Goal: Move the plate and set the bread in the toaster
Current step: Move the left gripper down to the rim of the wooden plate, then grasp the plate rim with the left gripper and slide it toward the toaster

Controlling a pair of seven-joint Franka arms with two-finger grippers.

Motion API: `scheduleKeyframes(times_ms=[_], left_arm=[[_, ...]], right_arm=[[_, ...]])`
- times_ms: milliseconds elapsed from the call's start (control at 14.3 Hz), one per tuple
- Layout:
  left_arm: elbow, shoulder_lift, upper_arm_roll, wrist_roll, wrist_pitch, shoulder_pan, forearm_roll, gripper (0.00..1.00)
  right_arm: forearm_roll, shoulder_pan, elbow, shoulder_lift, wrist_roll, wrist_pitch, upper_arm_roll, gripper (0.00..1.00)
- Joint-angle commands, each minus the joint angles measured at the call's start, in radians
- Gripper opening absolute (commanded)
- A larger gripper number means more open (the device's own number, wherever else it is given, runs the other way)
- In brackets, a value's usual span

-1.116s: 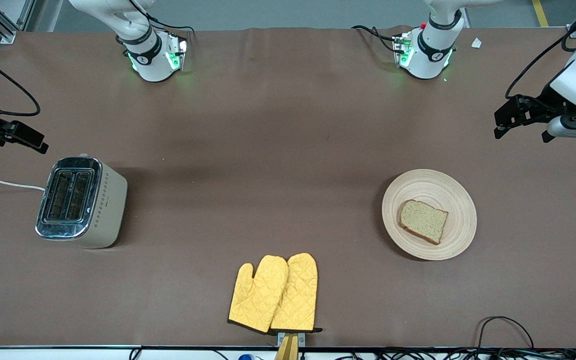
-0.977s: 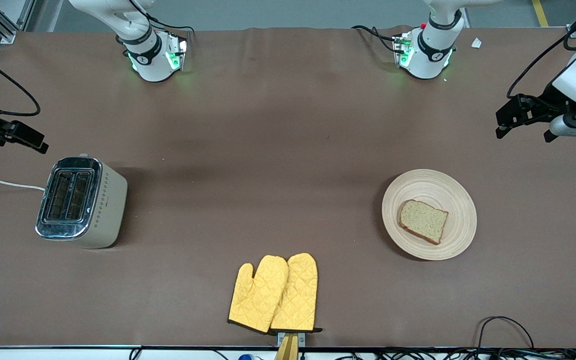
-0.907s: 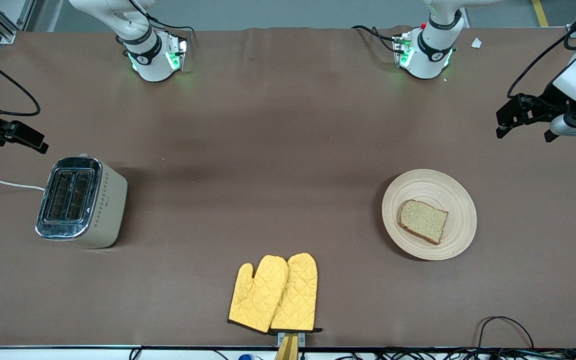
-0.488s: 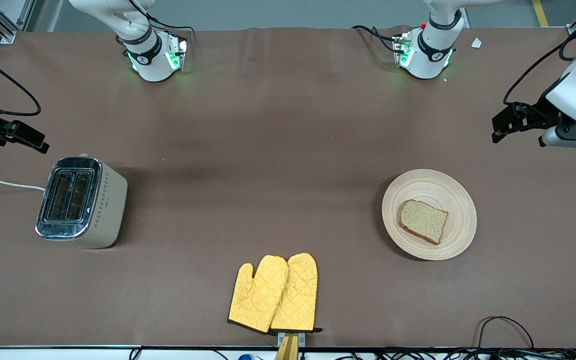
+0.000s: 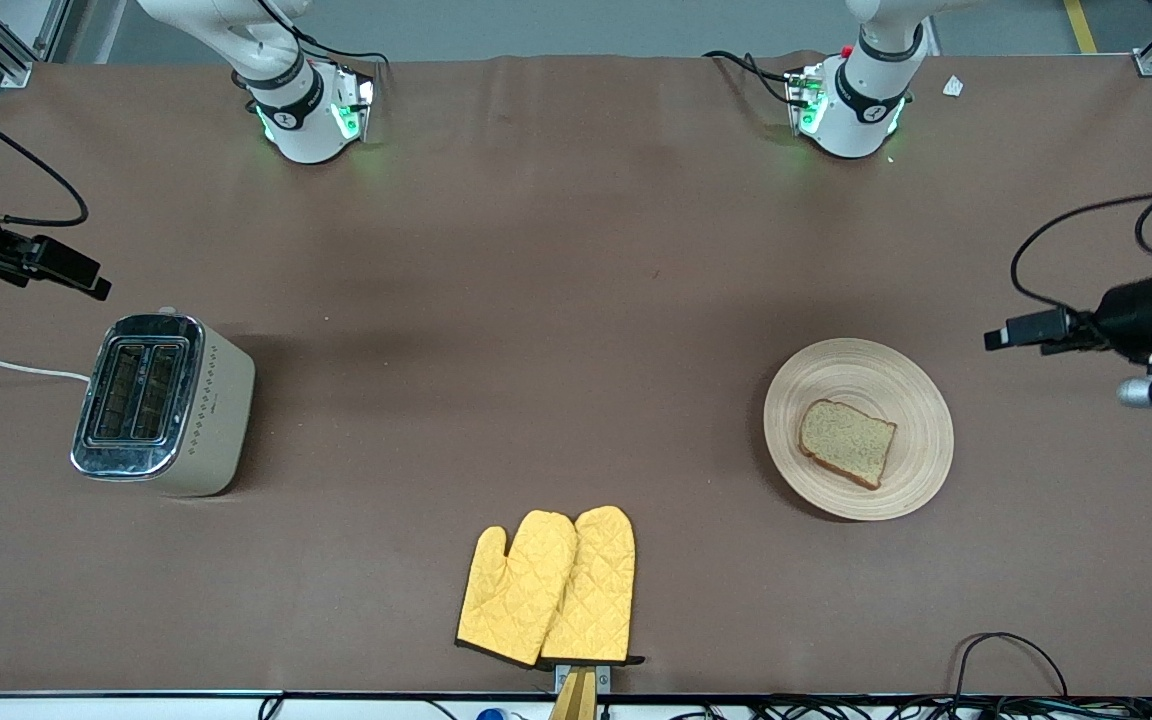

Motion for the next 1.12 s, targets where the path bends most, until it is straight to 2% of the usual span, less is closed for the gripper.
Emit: scheduleKeyframes(times_ms=[0,279,349,558,767,837,977,1047], left_arm=[[0.069,0.160,-0.007,0.120,-0.012,0.055,-0.099,1.00],[0.181,0.408,-0.007,0.328,-0.006,0.116,-0.168,1.00],[0.193,0.441,-0.007,0.357,0.001,0.124,-0.174,1.00],[0.194,0.505,-0.007,0.443,0.074,0.133,-0.177,1.00],[0.194,0.545,-0.007,0.503,0.105,0.133,-0.214,0.99],[0.194,0.557,-0.007,0.513,0.105,0.135,-0.226,0.90],[0.194,0.582,-0.007,0.549,0.106,0.147,-0.248,0.55],[0.194,0.594,-0.007,0.572,0.106,0.149,-0.254,0.41]], right_arm=[[0.020,0.000,0.000,-0.009,-0.002,-0.012,-0.002,1.00],[0.020,0.000,0.000,-0.009,-0.002,-0.010,-0.002,1.00],[0.021,0.000,0.000,-0.009,-0.005,-0.007,0.000,1.00],[0.102,-0.001,0.000,-0.009,-0.005,0.002,-0.002,1.00],[0.103,-0.001,-0.001,-0.009,-0.002,-0.002,-0.002,1.00],[0.103,-0.007,-0.001,-0.009,-0.002,-0.007,-0.002,1.00],[0.103,-0.011,0.002,-0.009,-0.002,-0.006,-0.003,1.00],[0.103,-0.009,0.002,-0.009,-0.001,-0.006,-0.003,1.00]])
